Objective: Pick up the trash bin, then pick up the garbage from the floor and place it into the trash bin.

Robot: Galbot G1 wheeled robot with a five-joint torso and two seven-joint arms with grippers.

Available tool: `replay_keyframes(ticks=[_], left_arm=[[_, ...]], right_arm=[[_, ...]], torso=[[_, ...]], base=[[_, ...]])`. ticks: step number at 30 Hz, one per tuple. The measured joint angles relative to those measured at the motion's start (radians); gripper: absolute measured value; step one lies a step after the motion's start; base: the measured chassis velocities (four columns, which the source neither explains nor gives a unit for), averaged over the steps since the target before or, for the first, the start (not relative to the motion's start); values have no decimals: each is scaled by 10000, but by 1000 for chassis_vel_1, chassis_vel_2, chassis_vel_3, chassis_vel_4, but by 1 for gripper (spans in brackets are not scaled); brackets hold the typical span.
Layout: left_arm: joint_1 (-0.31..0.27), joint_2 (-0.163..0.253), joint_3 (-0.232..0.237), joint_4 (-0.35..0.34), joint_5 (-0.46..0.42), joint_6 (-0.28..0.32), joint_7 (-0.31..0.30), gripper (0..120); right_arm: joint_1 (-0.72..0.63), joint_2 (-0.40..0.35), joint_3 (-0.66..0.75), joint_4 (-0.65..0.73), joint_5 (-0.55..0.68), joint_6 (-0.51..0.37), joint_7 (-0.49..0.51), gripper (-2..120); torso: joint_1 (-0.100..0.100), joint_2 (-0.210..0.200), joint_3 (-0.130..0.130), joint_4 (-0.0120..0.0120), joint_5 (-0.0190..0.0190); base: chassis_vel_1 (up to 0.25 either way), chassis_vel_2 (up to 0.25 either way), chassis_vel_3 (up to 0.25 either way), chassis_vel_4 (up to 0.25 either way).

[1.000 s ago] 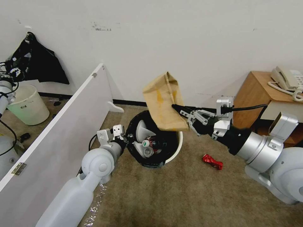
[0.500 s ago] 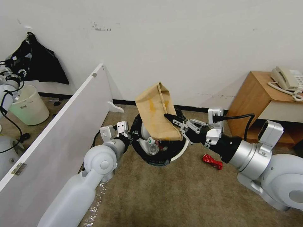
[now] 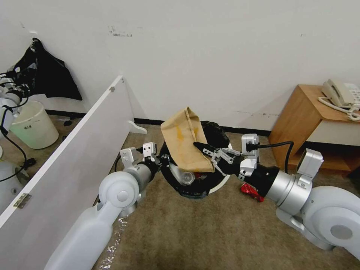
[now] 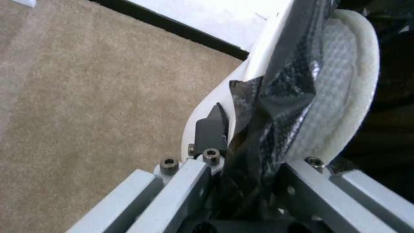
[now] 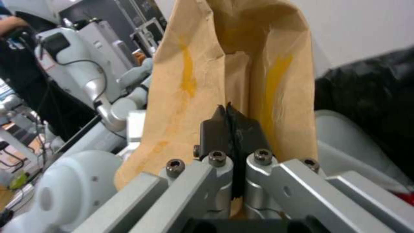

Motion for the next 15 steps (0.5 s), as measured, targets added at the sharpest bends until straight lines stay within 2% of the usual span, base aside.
replay_keyframes(ticks=[15], left_arm=[[369,83,-226,-469,-212,72,18,1]], right_arm=[[-258,256,-99,-856,-721,-7,-362,0]], torso=[[0,0,0,-1,0]], base=[[0,0,0,0]])
